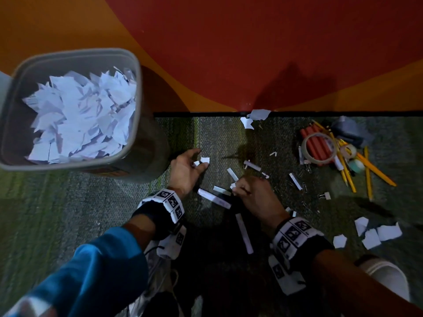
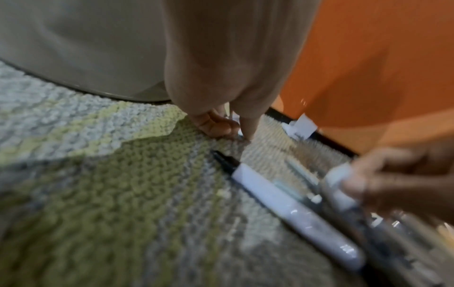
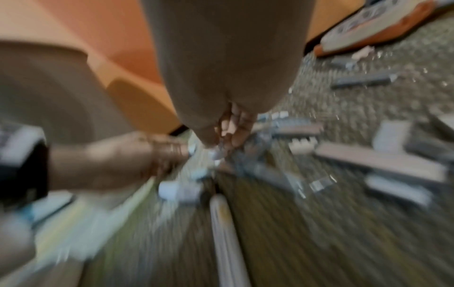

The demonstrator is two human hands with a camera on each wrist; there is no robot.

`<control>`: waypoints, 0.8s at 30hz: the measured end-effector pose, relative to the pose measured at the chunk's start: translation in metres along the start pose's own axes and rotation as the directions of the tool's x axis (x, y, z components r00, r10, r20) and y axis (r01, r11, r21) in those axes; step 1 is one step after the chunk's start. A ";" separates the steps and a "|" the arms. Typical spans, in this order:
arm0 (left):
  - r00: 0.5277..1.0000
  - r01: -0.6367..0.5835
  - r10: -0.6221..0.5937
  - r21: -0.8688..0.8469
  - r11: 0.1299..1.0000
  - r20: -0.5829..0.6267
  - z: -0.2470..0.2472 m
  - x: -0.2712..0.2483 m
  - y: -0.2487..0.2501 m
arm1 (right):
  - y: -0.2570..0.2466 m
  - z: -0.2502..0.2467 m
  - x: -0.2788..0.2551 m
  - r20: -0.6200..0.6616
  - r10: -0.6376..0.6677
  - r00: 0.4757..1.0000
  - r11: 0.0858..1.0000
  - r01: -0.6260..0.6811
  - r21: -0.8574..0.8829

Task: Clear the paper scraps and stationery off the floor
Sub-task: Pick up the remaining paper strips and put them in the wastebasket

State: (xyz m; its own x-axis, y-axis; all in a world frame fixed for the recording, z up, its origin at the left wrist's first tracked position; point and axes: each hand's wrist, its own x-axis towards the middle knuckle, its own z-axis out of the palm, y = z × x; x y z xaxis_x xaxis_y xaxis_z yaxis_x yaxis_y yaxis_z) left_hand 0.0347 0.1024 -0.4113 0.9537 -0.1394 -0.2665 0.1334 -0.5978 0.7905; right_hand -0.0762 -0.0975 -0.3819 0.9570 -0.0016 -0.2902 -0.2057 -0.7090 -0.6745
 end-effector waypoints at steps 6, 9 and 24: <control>0.998 -0.036 0.032 0.088 0.995 0.047 -0.002 0.008 0.000 | -0.008 -0.017 0.016 -0.082 0.008 0.997 1.000 -0.008 0.007; 0.998 -0.034 0.027 0.128 0.991 0.059 -0.001 0.009 0.000 | -0.005 -0.016 0.024 0.081 -0.079 0.994 0.988 0.089 -0.124; 0.995 0.082 -0.059 -0.360 0.929 0.075 -0.006 -0.029 0.033 | -0.034 0.000 0.028 0.192 0.056 0.980 0.865 0.048 -0.499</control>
State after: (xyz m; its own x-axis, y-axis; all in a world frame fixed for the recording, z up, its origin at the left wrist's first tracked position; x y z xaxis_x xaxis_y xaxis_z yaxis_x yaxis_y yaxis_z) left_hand 0.0131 0.0918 -0.3744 0.9212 -0.1626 -0.3534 0.2995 -0.2832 0.9111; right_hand -0.0420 -0.0732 -0.3670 0.8870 0.0940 -0.4521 -0.0297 -0.9654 -0.2591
